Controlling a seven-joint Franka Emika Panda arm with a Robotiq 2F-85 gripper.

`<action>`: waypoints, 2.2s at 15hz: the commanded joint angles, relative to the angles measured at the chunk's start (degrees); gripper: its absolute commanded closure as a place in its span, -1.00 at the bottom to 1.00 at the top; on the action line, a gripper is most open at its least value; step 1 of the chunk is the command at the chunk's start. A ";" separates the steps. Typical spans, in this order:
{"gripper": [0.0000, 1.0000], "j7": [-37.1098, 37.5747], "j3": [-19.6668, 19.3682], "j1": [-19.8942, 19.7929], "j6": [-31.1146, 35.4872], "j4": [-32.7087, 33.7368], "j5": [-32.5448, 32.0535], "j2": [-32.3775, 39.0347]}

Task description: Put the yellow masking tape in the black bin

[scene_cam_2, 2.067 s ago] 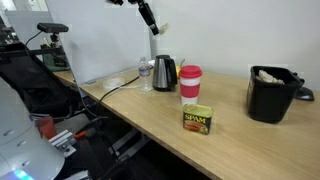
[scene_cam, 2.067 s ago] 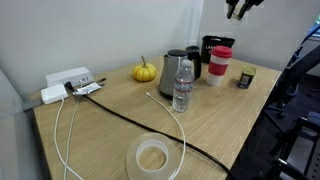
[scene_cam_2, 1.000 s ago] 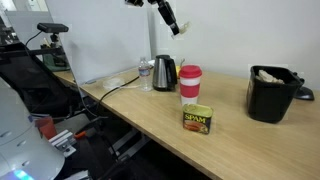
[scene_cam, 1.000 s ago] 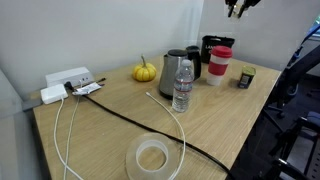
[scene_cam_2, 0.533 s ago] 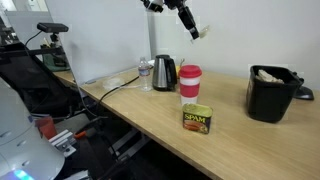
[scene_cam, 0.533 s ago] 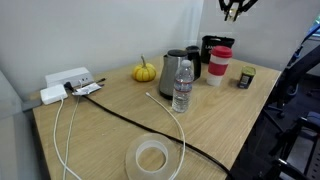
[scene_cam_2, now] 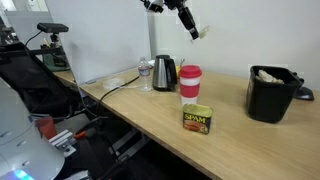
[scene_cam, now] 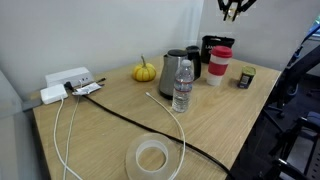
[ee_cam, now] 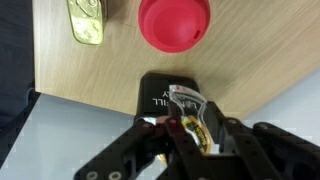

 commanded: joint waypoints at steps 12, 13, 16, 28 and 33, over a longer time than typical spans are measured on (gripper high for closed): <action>0.84 2.83 -11.29 2.72 -1.29 15.89 -0.53 13.97; 0.84 3.35 -12.25 2.96 -1.45 17.80 -0.28 15.82; 0.84 5.53 -15.09 3.79 -2.16 23.71 0.53 21.31; 0.84 10.80 -22.55 7.06 -7.83 38.51 8.74 36.77; 0.84 12.48 -24.18 6.75 -10.27 44.28 11.39 41.29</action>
